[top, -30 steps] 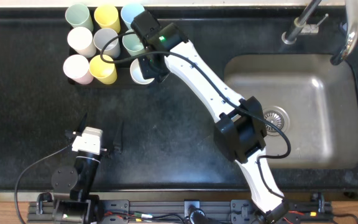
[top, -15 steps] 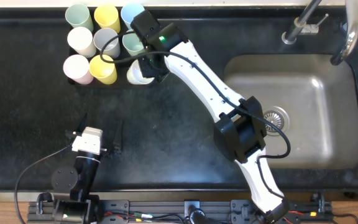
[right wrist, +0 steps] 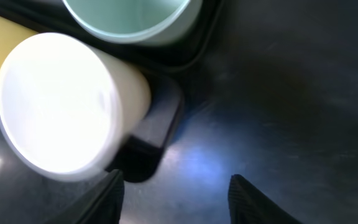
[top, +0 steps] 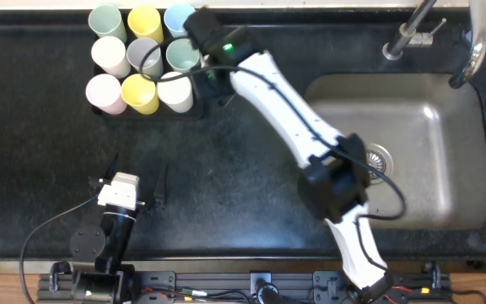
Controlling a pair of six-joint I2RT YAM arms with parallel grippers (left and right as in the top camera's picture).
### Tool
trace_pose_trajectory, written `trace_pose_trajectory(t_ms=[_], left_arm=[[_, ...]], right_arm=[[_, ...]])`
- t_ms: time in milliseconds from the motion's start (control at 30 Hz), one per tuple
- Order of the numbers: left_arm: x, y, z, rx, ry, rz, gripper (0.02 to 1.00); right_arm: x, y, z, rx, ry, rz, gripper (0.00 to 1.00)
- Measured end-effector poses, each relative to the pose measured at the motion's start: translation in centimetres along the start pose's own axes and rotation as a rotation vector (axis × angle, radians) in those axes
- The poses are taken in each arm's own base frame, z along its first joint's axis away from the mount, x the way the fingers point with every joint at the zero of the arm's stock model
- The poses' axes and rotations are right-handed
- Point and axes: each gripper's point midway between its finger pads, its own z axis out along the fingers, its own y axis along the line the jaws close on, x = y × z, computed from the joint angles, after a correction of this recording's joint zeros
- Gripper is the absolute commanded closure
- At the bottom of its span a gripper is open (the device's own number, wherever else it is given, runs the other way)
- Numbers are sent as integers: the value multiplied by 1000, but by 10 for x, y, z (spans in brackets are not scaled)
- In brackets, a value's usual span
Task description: Store Cups
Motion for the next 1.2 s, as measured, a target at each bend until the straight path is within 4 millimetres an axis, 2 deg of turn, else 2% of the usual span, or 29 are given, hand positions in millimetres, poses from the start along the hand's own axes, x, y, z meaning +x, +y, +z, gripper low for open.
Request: trace_pose_trajectory(t_ms=[33,100,167,200,233,333,400,433,500,633,700,867,933,1067,1200], left_arm=[[0,0,0,0,0,0,18],[0,0,0,0,0,0,18],[0,0,0,0,0,0,18],[0,0,0,0,0,0,18],[0,0,0,0,0,0,18],[0,0,0,0,0,0,20],[0,0,0,0,0,0,18],[0,0,0,0,0,0,20],[0,0,0,0,0,0,18],[0,0,0,0,0,0,18],[0,0,0,0,0,0,18],[0,0,0,0,0,0,20],[0,0,0,0,0,0,18],[0,0,0,0,0,0,18],[0,0,0,0,0,0,18]], right_arm=[[-5,-4,-14,-1,-27,-6,340],[-16,-17,-59,2,-103,-19,275],[-22,-35,-116,12,-192,-27,218],[-22,-51,-156,26,-255,-21,191],[-20,-65,-187,41,-308,-20,174],[-4,-106,-252,105,-430,7,97],[15,-132,-277,156,-487,37,31],[24,-140,-282,174,-505,44,1],[46,-153,-284,203,-529,50,5],[96,-169,-268,252,-579,28,5],[117,-169,-268,272,-647,-4,5],[160,-157,-286,319,-932,-87,5],[176,-155,-285,333,-1021,-110,3],[202,-157,-260,347,-1117,-131,3],[214,-160,-239,359,-1220,-151,5]])
